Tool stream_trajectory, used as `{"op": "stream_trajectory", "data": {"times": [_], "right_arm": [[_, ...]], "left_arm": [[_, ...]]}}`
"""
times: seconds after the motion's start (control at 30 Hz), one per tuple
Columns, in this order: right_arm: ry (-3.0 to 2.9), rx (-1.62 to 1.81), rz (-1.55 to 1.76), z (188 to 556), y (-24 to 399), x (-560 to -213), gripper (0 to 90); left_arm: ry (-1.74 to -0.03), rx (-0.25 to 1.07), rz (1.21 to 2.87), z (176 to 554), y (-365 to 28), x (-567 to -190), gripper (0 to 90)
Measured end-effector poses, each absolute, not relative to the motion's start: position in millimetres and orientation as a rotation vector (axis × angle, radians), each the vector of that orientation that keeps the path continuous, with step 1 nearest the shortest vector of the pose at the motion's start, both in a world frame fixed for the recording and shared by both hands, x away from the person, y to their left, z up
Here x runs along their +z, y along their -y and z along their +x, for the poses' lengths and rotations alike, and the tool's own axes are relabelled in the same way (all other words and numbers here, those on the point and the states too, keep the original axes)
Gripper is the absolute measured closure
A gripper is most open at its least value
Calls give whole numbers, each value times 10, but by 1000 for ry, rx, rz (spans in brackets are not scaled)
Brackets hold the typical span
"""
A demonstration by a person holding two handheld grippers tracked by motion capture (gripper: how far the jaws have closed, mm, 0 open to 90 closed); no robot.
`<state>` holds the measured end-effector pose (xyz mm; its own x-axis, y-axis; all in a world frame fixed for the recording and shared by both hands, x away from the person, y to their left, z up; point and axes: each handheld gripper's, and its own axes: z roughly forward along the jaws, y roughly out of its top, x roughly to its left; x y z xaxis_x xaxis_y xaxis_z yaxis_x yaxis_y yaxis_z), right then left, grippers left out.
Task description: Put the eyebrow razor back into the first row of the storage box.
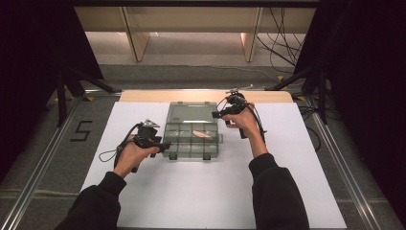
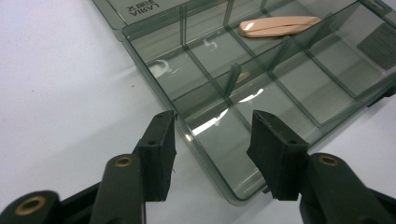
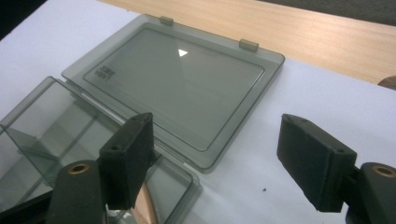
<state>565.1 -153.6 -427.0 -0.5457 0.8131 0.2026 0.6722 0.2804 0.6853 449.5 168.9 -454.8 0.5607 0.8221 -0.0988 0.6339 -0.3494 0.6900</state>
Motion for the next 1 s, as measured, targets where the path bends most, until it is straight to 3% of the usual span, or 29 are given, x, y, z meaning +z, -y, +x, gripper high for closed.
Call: {"op": "stream_trajectory", "data": {"times": [1.0], "right_arm": [[-2378, 1034, 1421, 5800, 1364, -4407, 280]], "left_arm": [[-1245, 344, 2144, 4578, -1665, -4663, 674]]}}
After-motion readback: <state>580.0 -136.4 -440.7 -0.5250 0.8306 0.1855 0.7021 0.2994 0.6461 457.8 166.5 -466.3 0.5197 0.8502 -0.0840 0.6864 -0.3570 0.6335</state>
